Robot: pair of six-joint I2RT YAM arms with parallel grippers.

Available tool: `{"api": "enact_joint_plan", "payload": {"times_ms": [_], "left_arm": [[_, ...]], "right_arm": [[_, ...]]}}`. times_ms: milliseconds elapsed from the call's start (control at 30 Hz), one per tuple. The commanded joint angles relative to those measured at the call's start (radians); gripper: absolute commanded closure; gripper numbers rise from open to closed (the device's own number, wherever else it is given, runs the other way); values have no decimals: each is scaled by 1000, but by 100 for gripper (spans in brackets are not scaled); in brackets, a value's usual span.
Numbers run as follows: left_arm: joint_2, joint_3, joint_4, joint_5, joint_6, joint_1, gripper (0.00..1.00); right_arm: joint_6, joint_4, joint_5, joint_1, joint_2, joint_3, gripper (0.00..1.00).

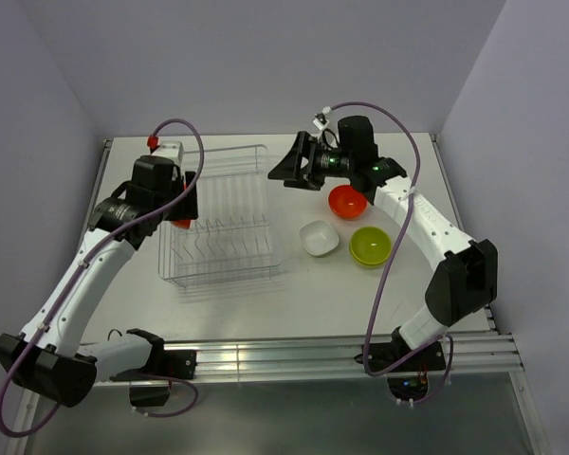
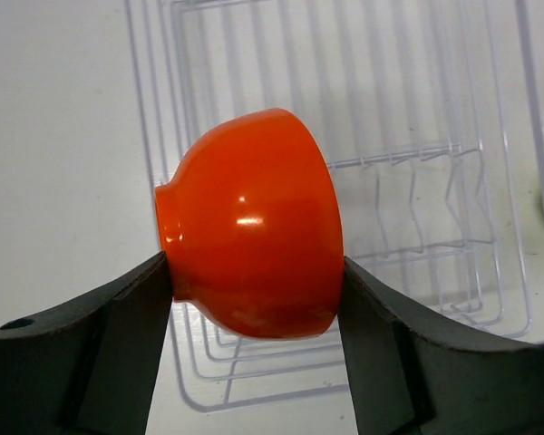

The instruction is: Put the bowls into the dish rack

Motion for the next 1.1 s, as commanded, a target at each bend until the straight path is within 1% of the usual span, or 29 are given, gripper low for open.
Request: {"api": "enact_joint_plan", "payload": {"times_ms": [0, 133, 167, 200, 233, 267, 300, 333, 367, 400, 433, 467, 500, 567, 600, 633, 700, 767, 800, 833, 933, 1067], "left_arm": [[-21, 75, -84, -96, -29, 2, 100], [5, 109, -173, -79, -152, 2, 100], [8, 115, -178, -22, -169, 5, 100], [2, 115, -178, 5, -199, 19, 100], [-1, 116, -176, 38, -210, 26, 100], [-6, 118, -175, 93, -221, 34, 100], [-7, 120, -175, 120, -246, 43, 100], [-9, 123, -178, 144, -259, 48, 100], [-9, 123, -179, 169, -273, 53, 100], [-3, 124, -184, 219, -302, 68, 100], [-1, 124, -194, 243, -313, 82, 100], [11, 126, -201, 278, -324, 97, 100], [20, 126, -207, 354, -333, 137, 100], [40, 121, -217, 442, -345, 181, 100], [44, 113, -217, 512, -364, 221, 100], [45, 97, -217, 539, -375, 238, 100], [48, 78, -210, 591, -404, 278, 100], [53, 60, -205, 664, -421, 313, 100], [56, 58, -205, 680, -425, 324, 99], [59, 57, -204, 715, -431, 335, 100], [60, 49, -205, 760, -457, 366, 100], [59, 23, -213, 827, -477, 378, 100]], "right_arm": [[-72, -27, 9, -19, -51, 43, 21], [-107, 27, -50, -14, -63, 15, 25], [-167, 36, -61, -10, -63, 12, 28], [-208, 21, -66, -3, -63, 23, 30], [-312, 1, -81, 18, -59, 34, 30], [-368, -23, -84, 29, -53, 46, 32], [-417, -61, -81, 38, -52, 60, 36], [-466, -77, -77, 49, -54, 64, 38], [-552, -88, -69, 67, -57, 69, 40], [-587, -99, -62, 76, -69, 72, 41], [-648, -96, -57, 87, -77, 72, 42], [-676, -88, -51, 107, -86, 69, 42], [-701, -50, -46, 119, -115, 43, 42], [-785, 8, -14, 147, -149, 6, 41], [-819, 36, -11, 183, -170, -12, 40], [-871, 35, -14, 205, -169, -8, 39], [-897, 12, -22, 246, -139, 29, 41], [-914, 24, -3, 311, -120, 34, 41], [-930, 16, 20, 358, -97, 49, 42], [-960, 10, 32, 383, -83, 57, 43], [-1011, -13, 86, 467, -36, 83, 44], [-1043, 12, 123, 515, 13, 101, 43]]}}
